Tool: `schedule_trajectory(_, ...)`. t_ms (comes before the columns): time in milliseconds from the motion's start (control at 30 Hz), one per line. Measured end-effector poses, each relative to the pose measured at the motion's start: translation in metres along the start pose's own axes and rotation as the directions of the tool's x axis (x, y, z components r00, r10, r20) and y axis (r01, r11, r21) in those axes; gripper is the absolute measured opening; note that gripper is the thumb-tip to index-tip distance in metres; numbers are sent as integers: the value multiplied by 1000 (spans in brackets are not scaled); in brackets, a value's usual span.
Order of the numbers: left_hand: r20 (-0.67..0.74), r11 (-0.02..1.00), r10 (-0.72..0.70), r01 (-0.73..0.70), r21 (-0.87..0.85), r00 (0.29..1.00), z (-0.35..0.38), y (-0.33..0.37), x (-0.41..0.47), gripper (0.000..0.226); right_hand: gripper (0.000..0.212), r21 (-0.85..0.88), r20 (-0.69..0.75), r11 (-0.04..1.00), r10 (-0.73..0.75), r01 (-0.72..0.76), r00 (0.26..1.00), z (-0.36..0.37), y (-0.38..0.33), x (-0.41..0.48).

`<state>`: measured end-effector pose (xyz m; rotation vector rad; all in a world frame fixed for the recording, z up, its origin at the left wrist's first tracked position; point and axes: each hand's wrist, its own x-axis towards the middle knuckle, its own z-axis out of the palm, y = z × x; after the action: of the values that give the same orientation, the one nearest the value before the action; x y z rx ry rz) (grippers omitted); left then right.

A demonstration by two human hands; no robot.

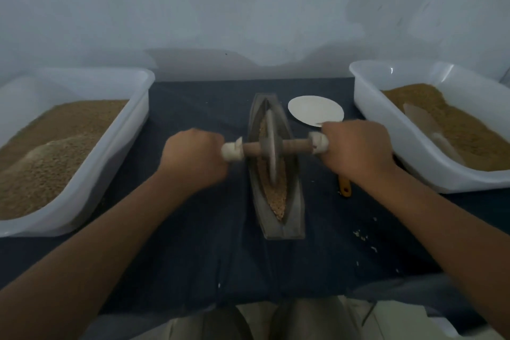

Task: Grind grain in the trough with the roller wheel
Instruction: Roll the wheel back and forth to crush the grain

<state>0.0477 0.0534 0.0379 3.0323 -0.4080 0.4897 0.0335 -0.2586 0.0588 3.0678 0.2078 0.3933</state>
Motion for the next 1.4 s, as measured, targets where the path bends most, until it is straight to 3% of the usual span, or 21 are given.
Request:
schedule_trajectory(133, -188, 988, 146, -151, -12, 971, -4, -1, -42, 49, 28, 69, -94, 992, -102, 109, 990, 3, 11, -43)
schedule_trajectory(333, -13, 1000, -27, 27, 7, 1000, 8, 1, 48, 34, 32, -26, -112, 998, 58, -61, 992, 24, 0, 35)
schedule_trajectory(433, 59, 998, -65, 66, -16, 996, 7, 2, 63, 34, 31, -81, -114, 995, 43, -52, 993, 14, -2, 55)
schedule_trajectory(533, 110, 995, -74, 80, -53, 991, 5, 1, 24, 32, 36, -117, -85, 993, -38, 28, 996, 2, -3, 31)
schedule_trajectory(733, -151, 988, 153, -146, 55, 977, -11, 3, -45, 42, 32, 64, -140, 993, -86, 96, 986, 4, 10, -48)
schedule_trajectory(833, -41, 997, 66, -64, 33, 997, 0, 3, -14, 37, 33, 46, -86, 998, -40, 44, 995, 14, 8, -24)
schedule_trajectory(933, 34, 998, -56, 56, 18, 998, 10, -1, 39, 28, 35, -22, -162, 1000, 16, -20, 987, 23, 2, 26)
schedule_trajectory(1033, 73, 997, -81, 80, 21, 994, 6, 1, 70, 23, 32, -46, -109, 997, 54, -59, 993, 14, -2, 60)
schedule_trajectory(1200, 98, 997, 47, -53, 54, 994, -9, 2, 21, 29, 31, -30, 15, 999, 44, -43, 999, 9, 4, 11)
schedule_trajectory(1333, -61, 981, 192, -190, 33, 979, -11, -7, -39, 43, 35, 67, -119, 993, -91, 99, 989, 7, 11, -44)
schedule_trajectory(1400, -91, 988, 151, -152, -10, 984, -1, -9, -35, 46, 32, 57, -132, 990, -120, 128, 984, 6, 7, -35)
